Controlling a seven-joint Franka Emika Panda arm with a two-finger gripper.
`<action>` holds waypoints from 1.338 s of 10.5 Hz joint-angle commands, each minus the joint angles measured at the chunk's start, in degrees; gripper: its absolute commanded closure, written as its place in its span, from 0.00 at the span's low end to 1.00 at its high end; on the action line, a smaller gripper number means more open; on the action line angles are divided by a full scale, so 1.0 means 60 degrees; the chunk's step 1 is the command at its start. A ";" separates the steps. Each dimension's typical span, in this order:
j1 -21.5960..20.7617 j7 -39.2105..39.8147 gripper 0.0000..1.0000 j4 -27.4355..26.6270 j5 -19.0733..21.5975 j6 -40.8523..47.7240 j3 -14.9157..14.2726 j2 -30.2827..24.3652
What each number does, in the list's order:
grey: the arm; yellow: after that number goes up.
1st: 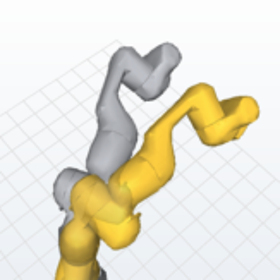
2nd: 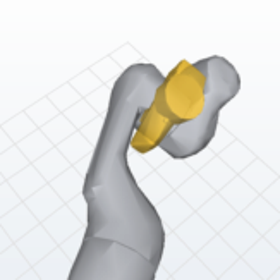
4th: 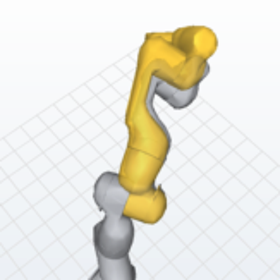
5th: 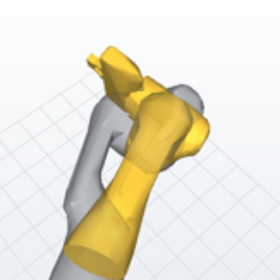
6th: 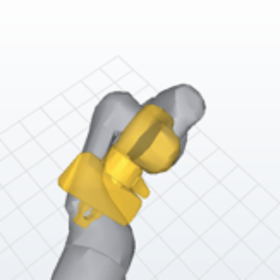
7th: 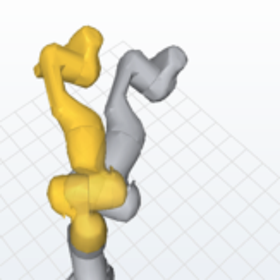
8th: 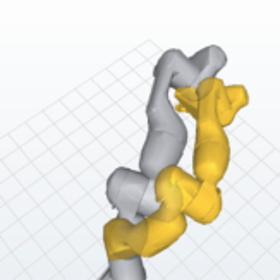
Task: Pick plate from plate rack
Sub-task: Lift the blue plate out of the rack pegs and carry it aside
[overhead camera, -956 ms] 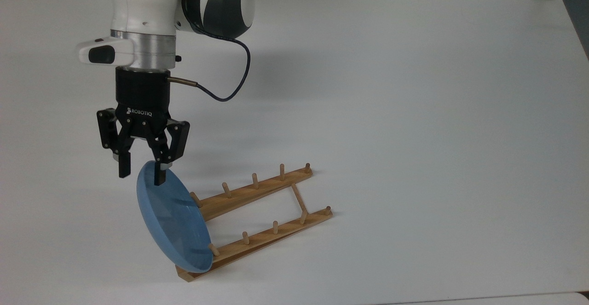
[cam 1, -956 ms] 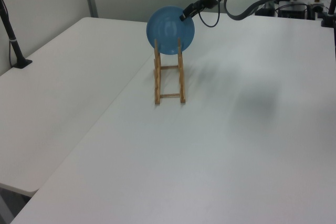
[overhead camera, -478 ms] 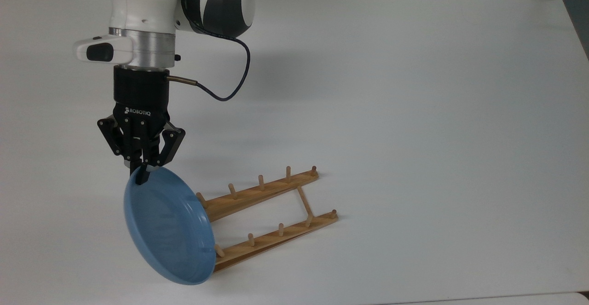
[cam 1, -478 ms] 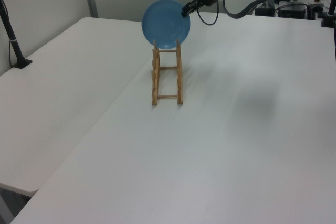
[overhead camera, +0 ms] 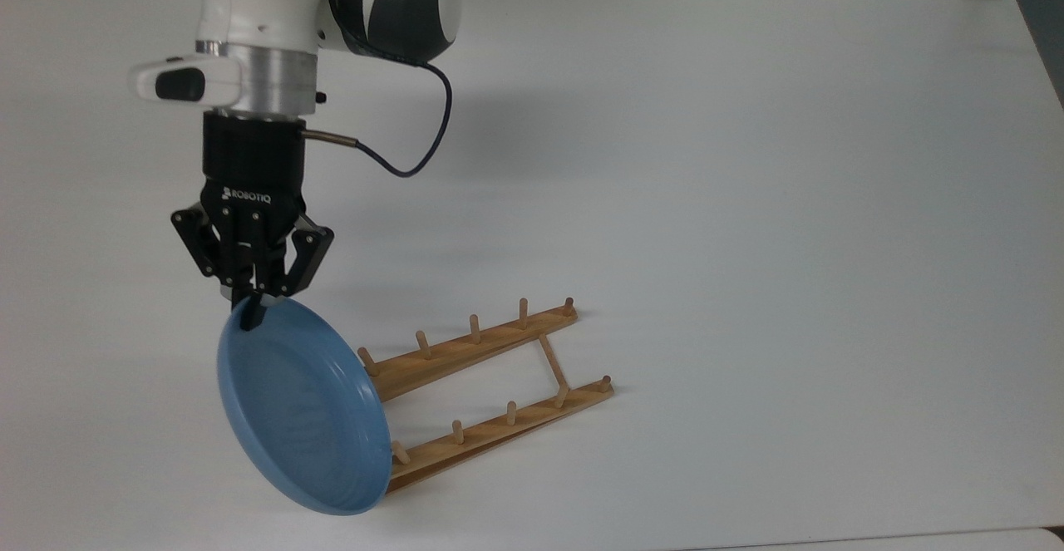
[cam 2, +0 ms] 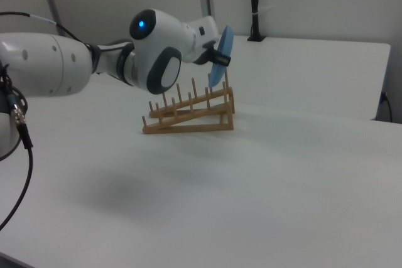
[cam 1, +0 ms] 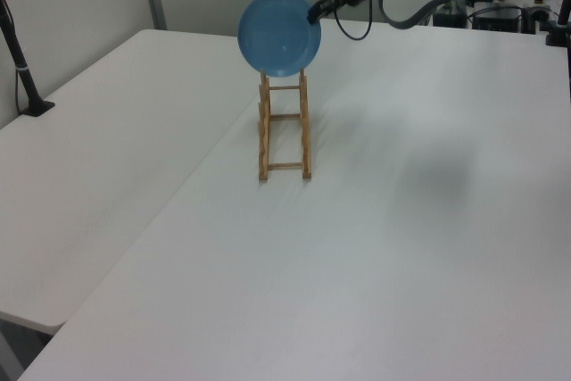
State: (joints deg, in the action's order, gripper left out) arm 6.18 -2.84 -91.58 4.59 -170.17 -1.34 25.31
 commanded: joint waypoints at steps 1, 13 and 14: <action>-0.0063 -0.0215 1.00 -0.0307 0.0040 0.0714 -0.0055 -0.1285; 0.0641 0.4618 1.00 -0.0757 0.2340 1.2866 0.0135 -0.2506; 0.0641 0.4648 1.00 -0.1037 0.2325 1.2516 0.0295 -0.2345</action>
State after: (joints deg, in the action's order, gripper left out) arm 10.53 23.36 -92.89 17.48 -92.15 -0.95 10.06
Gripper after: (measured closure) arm 0.921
